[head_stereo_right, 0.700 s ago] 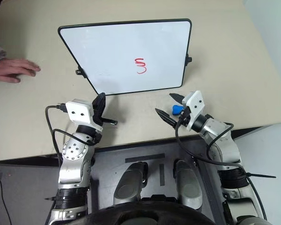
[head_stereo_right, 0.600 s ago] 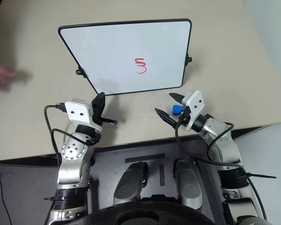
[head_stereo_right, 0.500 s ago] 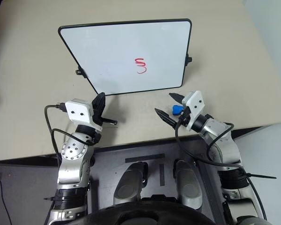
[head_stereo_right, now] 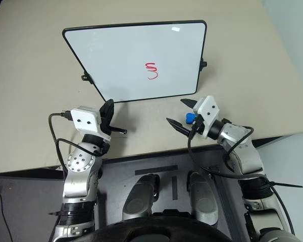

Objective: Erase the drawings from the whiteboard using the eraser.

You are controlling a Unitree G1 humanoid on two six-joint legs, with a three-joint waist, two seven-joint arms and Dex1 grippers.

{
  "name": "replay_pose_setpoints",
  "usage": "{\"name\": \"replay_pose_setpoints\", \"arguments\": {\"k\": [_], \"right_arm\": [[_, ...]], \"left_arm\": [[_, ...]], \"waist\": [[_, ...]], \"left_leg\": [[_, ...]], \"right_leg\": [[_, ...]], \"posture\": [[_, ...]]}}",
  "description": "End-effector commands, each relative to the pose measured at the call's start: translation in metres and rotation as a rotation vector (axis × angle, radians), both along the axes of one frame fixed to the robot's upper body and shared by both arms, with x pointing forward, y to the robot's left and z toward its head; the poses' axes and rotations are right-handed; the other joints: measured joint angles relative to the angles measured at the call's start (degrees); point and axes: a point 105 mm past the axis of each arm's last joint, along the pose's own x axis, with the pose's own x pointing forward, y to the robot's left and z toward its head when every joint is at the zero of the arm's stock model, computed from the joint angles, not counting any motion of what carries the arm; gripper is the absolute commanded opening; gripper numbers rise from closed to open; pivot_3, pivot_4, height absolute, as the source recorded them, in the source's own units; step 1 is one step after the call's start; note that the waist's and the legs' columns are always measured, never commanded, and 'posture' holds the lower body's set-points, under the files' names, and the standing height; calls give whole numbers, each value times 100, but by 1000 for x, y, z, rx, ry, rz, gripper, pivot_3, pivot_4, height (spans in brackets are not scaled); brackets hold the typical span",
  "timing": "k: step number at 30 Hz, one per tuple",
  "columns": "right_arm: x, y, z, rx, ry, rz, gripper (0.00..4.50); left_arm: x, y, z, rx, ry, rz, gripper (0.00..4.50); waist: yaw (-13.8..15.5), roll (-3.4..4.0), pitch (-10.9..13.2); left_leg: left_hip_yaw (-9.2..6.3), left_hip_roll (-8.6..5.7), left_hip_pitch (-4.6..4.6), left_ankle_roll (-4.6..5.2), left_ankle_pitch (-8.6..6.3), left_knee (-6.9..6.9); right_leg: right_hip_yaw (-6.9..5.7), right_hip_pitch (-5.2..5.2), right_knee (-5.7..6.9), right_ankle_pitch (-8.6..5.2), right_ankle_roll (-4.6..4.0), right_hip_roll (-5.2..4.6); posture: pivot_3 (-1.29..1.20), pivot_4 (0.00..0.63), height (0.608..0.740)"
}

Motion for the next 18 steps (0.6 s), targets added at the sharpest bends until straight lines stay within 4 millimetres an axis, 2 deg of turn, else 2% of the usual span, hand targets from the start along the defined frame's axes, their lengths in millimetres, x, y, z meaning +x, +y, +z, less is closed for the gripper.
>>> {"name": "replay_pose_setpoints", "arguments": {"k": [1,7,10,18], "right_arm": [[-7,-6,-4,-74,4,66,4202],[-13,-24,-12,-178,60,127,4202],[-17,-30,-17,-217,81,147,4202],[-6,-42,-31,-271,92,100,4202]], "left_arm": [[-7,-1,13,3,-55,16,0],[-16,4,10,-1,-42,45,0],[-18,1,9,-4,-37,38,0],[-18,-1,7,-14,-32,44,0]], "waist": [[-1,-1,0],[0,-3,0],[2,-3,1],[3,-6,-1]], "left_leg": [[1,-1,-1,0,-1,0],[3,1,0,-2,-3,-1],[4,1,0,-1,-1,0],[3,1,6,2,1,3]], "right_leg": [[1,0,0,-1,1,-1],[0,2,-1,-6,1,6],[1,3,0,-29,39,7],[2,10,3,-27,36,6]], "posture": [[0,150,740],[0,150,740],[0,150,740],[0,150,740]]}}
